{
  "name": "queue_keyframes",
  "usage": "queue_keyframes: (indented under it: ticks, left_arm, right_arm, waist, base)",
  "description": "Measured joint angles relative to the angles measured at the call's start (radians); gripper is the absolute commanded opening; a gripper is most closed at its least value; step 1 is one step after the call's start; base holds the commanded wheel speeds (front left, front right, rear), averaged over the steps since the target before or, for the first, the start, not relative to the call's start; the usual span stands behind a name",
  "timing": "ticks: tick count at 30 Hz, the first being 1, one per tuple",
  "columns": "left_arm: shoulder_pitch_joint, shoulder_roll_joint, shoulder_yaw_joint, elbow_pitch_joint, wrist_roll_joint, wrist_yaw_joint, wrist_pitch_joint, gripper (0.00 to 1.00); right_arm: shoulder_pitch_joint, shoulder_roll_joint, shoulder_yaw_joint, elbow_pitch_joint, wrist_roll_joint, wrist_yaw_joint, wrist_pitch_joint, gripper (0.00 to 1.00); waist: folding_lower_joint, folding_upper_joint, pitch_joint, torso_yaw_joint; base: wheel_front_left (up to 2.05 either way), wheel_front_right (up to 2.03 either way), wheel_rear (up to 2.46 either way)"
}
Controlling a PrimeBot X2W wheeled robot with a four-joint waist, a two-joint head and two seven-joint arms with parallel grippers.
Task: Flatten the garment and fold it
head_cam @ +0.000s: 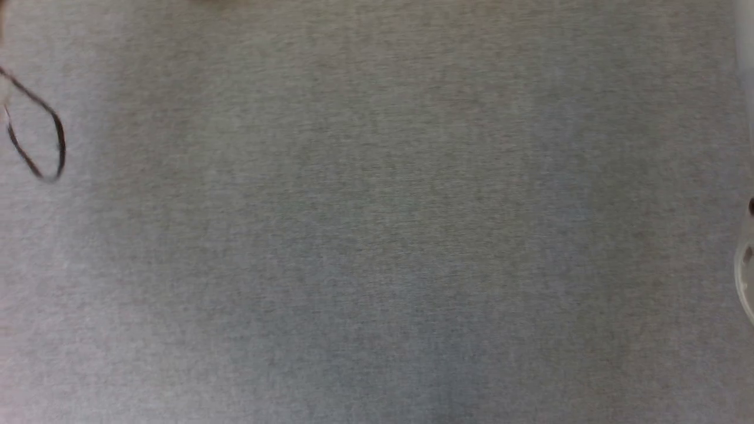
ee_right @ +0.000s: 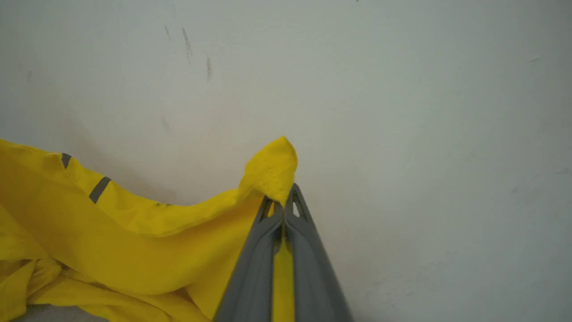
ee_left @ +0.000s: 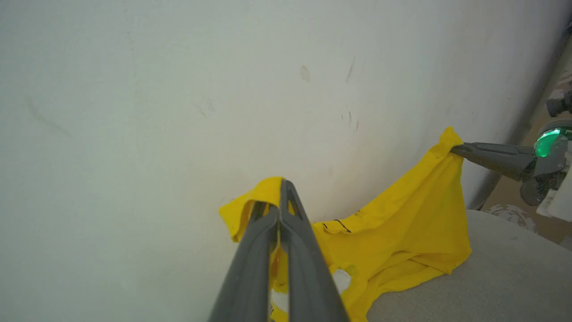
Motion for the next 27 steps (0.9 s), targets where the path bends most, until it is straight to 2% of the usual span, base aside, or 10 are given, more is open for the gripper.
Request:
queue_keyframes:
  ticks: [6, 12, 15, 18, 23, 27]
  left_arm:
    - [0.160, 0.052, -0.031, -0.073, -0.095, 0.000, -0.048, 0.00]
    - [0.382, 0.091, -0.039, -0.166, -0.134, 0.006, -0.082, 0.00]
    - [0.498, 0.113, -0.043, -0.239, -0.129, 0.039, -0.087, 0.00]
    - [0.609, 0.132, -0.044, -0.312, -0.120, 0.075, -0.091, 0.00]
    - [0.801, 0.162, -0.041, -0.430, -0.113, 0.137, -0.091, 0.00]
    - [0.958, 0.190, -0.071, -0.493, -0.118, 0.179, -0.089, 0.00]
  right_arm:
    - [0.148, -0.030, 0.086, -0.057, 0.166, 0.000, -0.005, 0.00]
    - [0.451, -0.123, 0.129, -0.267, 0.351, 0.000, 0.079, 0.00]
    - [0.628, -0.162, 0.107, -0.406, 0.413, 0.000, 0.133, 0.00]
    - [0.795, -0.170, 0.063, -0.541, 0.454, 0.000, 0.182, 0.00]
    - [1.035, -0.143, -0.007, -0.725, 0.489, 0.000, 0.255, 0.00]
    - [1.205, -0.114, -0.053, -0.811, 0.514, 0.000, 0.317, 0.00]
  waist:
    - [-0.0002, 0.0000, -0.042, 0.027]
    - [-0.0003, 0.0000, -0.129, 0.038]
    - [-0.0004, 0.0000, -0.177, 0.041]
    - [-0.0005, 0.0000, -0.225, 0.043]
    - [-0.0005, 0.0000, -0.302, 0.038]
    - [-0.0005, 0.0000, -0.360, 0.031]
  base:
    - [0.00, 0.00, 0.00]
    - [0.00, 0.00, 0.00]
    - [0.00, 0.00, 0.00]
    - [0.00, 0.00, 0.00]
    - [0.00, 0.00, 0.00]
    - [0.00, 0.00, 0.00]
